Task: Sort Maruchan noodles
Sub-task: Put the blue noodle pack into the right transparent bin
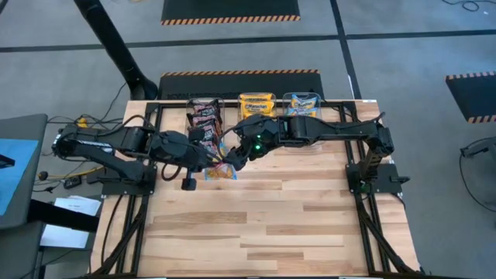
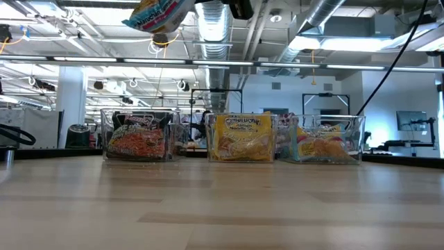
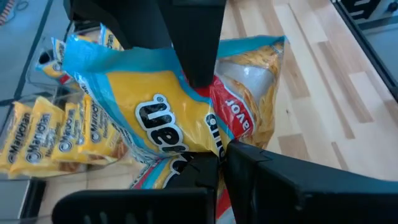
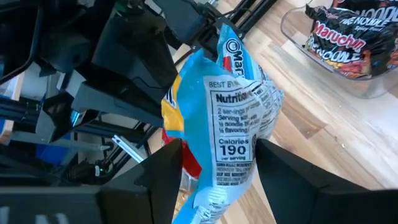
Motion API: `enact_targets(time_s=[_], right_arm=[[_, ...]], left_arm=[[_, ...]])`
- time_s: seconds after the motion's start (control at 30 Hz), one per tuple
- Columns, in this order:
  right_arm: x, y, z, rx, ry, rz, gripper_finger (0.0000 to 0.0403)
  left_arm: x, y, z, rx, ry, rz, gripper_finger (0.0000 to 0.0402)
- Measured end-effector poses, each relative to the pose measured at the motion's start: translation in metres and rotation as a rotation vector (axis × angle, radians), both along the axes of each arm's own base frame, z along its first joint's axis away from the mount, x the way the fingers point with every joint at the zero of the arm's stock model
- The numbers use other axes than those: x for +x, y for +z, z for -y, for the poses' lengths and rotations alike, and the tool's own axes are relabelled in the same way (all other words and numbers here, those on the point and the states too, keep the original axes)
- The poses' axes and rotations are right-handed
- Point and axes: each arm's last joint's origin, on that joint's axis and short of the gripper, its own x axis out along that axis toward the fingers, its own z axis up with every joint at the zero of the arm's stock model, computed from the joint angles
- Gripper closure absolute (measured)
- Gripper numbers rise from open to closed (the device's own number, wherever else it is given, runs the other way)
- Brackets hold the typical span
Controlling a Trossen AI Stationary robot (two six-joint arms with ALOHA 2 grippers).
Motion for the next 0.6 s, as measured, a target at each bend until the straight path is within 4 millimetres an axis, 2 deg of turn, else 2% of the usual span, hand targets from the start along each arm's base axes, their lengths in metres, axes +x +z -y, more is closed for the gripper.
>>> enact_targets(time_s=[0.13, 0.23, 0.6], right_arm=[[0.0, 0.0, 0.0, -0.006, 0.003, 0.001, 0.0182], [0.0001, 0.0001, 0.0002, -0.006, 0.003, 0.002, 0.0206], [0.0004, 0.0006, 0.0, -0.009, 0.005, 0.008, 0.038]], left_arm=[[0.0008, 0.0009, -0.0017, 0.004, 0.005, 0.011, 0.0401], [0.001, 0.0009, -0.0035, 0.012, 0.007, 0.01, 0.0401], [0.001, 0.0003, -0.0063, 0.037, 0.026, 0.005, 0.0399]])
